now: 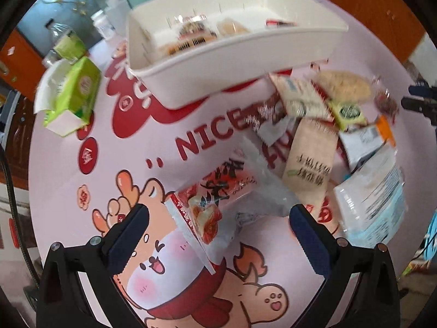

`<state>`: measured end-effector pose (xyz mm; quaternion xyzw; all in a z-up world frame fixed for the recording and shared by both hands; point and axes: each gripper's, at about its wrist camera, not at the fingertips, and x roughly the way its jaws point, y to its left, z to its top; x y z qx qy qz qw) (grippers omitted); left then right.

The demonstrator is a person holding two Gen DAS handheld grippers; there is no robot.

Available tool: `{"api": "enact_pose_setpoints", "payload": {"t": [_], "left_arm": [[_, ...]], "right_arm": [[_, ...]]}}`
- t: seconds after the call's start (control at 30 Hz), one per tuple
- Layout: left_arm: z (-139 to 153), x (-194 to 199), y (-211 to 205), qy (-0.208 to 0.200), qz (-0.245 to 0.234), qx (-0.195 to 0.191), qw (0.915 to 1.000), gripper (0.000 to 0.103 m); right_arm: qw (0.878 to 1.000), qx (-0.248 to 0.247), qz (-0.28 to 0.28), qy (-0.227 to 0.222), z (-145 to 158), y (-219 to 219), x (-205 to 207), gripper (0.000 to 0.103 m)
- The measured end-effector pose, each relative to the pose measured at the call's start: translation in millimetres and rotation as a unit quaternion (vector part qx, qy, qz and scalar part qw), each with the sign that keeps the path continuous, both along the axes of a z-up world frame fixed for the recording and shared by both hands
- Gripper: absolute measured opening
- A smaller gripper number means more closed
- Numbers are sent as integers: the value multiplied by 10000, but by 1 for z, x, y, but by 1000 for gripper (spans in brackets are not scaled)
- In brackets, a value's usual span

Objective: Organize snacks
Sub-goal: 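Grasp the grey snack bag with left tool while right grasps the nut bag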

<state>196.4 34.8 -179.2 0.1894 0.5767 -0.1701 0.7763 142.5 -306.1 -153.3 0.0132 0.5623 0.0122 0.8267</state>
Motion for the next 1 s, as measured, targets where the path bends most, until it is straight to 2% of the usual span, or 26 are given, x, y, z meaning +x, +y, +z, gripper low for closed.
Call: {"api": "enact_pose_setpoints", "payload": {"t": [0.23, 0.37, 0.53, 0.63, 0.7, 0.77, 1.0], "left_arm": [[-29, 16, -5, 300, -335, 177, 9988, 102], [-43, 24, -8, 473, -386, 219, 9979, 101], [-59, 30, -9, 682, -283, 227, 9970, 90], [-60, 34, -3, 830, -59, -69, 9965, 82], [-60, 34, 0, 770, 61, -116, 9969, 71], [-59, 33, 3, 770, 199, -121, 9968, 68], [-49, 14, 14, 777, 593, -350, 9946, 62]], "right_arm": [[9992, -48, -96, 387, -36, -3, 15, 78], [9985, 43, -154, 533, -48, -4, 20, 68], [9986, -59, -72, 521, -51, 0, 24, 59], [9988, -117, -17, 476, -49, 3, 25, 50], [9988, -132, -21, 478, -49, 3, 24, 49], [9990, -152, -46, 411, -46, 4, 22, 43], [9988, -75, -48, 479, -40, 9, 15, 42]]}}
